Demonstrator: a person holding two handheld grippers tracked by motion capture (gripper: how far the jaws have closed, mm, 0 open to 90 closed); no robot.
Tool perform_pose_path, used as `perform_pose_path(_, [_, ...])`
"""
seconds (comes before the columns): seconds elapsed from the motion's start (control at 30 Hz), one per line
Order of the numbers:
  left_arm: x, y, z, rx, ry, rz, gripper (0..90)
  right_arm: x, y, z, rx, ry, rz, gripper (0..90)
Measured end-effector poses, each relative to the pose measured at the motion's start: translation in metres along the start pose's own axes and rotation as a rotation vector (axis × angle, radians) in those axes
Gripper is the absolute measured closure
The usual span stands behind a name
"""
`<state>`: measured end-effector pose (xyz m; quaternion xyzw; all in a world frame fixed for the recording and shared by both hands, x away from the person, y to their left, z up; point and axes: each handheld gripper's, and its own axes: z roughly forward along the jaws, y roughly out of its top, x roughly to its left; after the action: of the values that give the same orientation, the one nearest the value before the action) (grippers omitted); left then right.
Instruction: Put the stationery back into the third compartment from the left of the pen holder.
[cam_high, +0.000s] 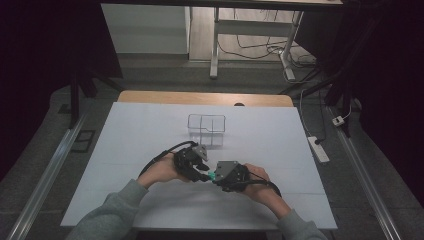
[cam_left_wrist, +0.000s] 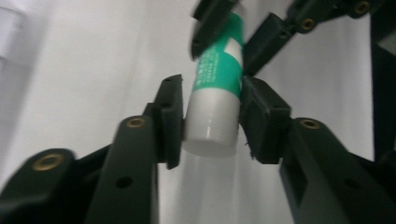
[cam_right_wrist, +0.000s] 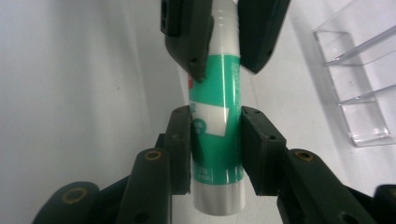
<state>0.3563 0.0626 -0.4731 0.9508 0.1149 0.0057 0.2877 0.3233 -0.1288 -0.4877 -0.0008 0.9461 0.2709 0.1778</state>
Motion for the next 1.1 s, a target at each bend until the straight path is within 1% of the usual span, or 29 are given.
perform_pose_path(0.07, [0.001, -0.003, -0.001, -0.009, 0.025, -0.020, 44.7, -0.002, -0.002, -0.002, -0.018, -0.004, 0.027, 66.1])
perform_pose_path(0.13, [0.002, -0.006, -0.002, -0.031, 0.035, -0.039, 39.5, -0.005, -0.004, -0.004, -0.035, -0.019, 0.041, 66.1])
perform_pose_path(0.2, [0.003, -0.010, -0.004, -0.055, 0.044, -0.061, 36.7, -0.006, -0.006, -0.005, -0.045, -0.030, 0.074, 66.1])
perform_pose_path(0.27, [0.005, -0.014, -0.007, -0.074, 0.055, -0.075, 34.3, -0.009, -0.008, -0.007, -0.053, -0.039, 0.088, 66.1])
perform_pose_path(0.33, [0.005, -0.019, -0.010, -0.103, 0.073, -0.096, 33.4, -0.010, -0.010, -0.008, -0.069, -0.050, 0.112, 66.1])
perform_pose_path(0.37, [0.006, -0.021, -0.012, -0.125, 0.077, -0.111, 33.1, -0.011, -0.011, -0.009, -0.072, -0.052, 0.114, 66.1])
perform_pose_path(0.4, [0.007, -0.025, -0.015, -0.137, 0.079, -0.114, 32.9, -0.011, -0.011, -0.010, -0.082, -0.060, 0.123, 66.1])
perform_pose_path(0.43, [0.006, -0.028, -0.016, -0.159, 0.085, -0.131, 32.6, -0.012, -0.011, -0.011, -0.090, -0.073, 0.125, 66.1])
perform_pose_path(0.47, [0.006, -0.031, -0.018, -0.175, 0.093, -0.141, 32.3, -0.012, -0.011, -0.012, -0.098, -0.076, 0.142, 66.1])
perform_pose_path(0.53, [0.007, -0.039, -0.022, -0.203, 0.109, -0.157, 30.9, -0.014, -0.012, -0.014, -0.119, -0.084, 0.160, 66.1])
perform_pose_path(0.57, [0.006, -0.042, -0.023, -0.234, 0.118, -0.185, 30.8, -0.014, -0.012, -0.015, -0.130, -0.090, 0.168, 66.1])
perform_pose_path(0.63, [0.007, -0.048, -0.025, -0.266, 0.132, -0.218, 30.7, -0.016, -0.013, -0.016, -0.150, -0.098, 0.189, 66.1])
perform_pose_path(0.67, [0.007, -0.051, -0.025, -0.274, 0.138, -0.231, 30.7, -0.017, -0.014, -0.017, -0.155, -0.102, 0.191, 66.1])
perform_pose_path(0.73, [0.007, -0.055, -0.025, -0.275, 0.144, -0.241, 30.7, -0.018, -0.015, -0.018, -0.151, -0.109, 0.198, 66.1])
perform_pose_path(0.83, [0.005, -0.061, -0.024, -0.281, 0.144, -0.255, 30.7, -0.018, -0.016, -0.017, -0.162, -0.110, 0.212, 66.1])
perform_pose_path(0.9, [0.004, -0.063, -0.024, -0.289, 0.144, -0.260, 30.8, -0.018, -0.016, -0.017, -0.160, -0.113, 0.214, 66.1])
perform_pose_path(0.97, [0.003, -0.064, -0.025, -0.317, 0.140, -0.272, 31.0, -0.019, -0.016, -0.016, -0.162, -0.113, 0.219, 66.1])
perform_pose_path(1.03, [0.003, -0.064, -0.025, -0.344, 0.137, -0.283, 31.2, -0.018, -0.016, -0.016, -0.176, -0.113, 0.235, 66.1])
perform_pose_path(1.1, [0.003, -0.063, -0.025, -0.380, 0.120, -0.299, 31.2, -0.019, -0.016, -0.016, -0.182, -0.112, 0.239, 66.1])
